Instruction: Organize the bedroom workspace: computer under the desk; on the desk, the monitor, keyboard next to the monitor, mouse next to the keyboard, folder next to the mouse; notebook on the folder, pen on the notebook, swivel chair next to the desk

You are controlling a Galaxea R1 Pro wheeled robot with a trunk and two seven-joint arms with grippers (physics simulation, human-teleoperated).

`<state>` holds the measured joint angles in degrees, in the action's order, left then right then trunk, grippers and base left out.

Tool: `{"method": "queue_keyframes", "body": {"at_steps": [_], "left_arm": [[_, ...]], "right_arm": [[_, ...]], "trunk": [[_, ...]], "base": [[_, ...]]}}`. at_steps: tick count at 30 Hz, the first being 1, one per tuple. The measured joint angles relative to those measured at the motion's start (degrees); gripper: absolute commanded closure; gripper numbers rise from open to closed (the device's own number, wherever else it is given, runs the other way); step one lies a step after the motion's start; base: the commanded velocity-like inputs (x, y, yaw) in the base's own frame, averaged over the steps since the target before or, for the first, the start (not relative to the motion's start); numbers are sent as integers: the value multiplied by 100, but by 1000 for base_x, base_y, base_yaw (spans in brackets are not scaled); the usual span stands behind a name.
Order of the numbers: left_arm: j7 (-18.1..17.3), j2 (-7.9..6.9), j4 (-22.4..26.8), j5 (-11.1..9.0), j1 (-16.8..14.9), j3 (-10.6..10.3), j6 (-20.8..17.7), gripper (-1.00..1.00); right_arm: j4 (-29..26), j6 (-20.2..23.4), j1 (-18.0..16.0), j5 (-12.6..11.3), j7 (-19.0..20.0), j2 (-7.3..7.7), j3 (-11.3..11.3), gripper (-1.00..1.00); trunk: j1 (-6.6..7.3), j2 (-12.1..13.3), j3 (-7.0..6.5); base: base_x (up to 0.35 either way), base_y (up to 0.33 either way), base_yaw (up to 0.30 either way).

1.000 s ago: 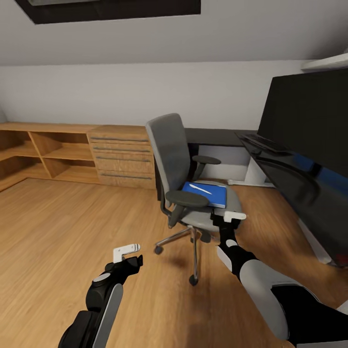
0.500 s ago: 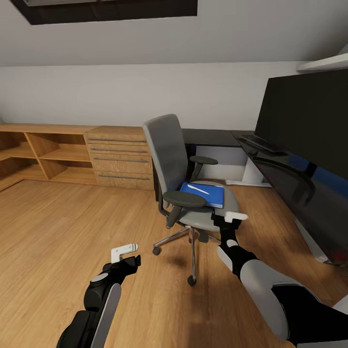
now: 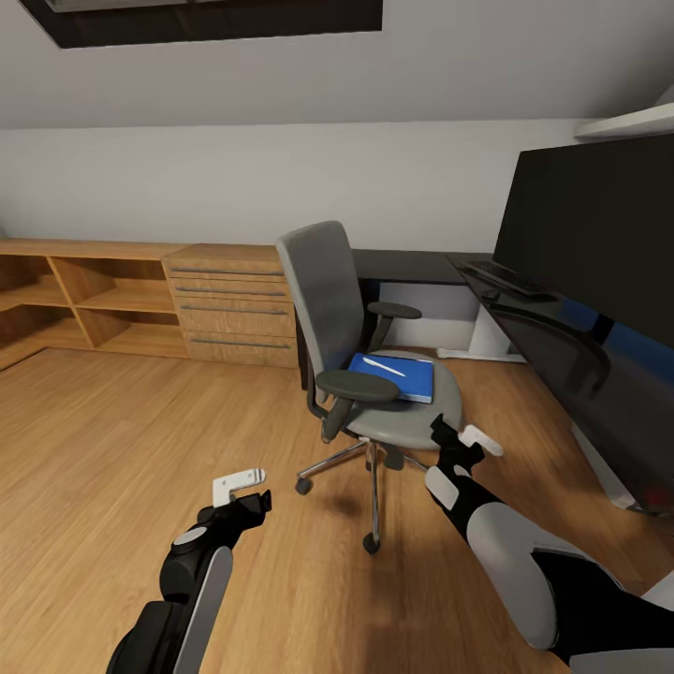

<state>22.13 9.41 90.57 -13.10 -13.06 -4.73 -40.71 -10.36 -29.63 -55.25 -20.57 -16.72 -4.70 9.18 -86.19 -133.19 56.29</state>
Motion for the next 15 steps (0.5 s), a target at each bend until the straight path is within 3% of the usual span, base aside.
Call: {"method": "queue_keyframes", "body": {"at_steps": [15], "left_arm": [[-8,0,7,-8,0,102,-1,-100]], "right_arm": [[-42,-42,0,-29,-10,6,14,-100]], "trunk": [[0,0,0]], "base": [[0,0,0]]}}
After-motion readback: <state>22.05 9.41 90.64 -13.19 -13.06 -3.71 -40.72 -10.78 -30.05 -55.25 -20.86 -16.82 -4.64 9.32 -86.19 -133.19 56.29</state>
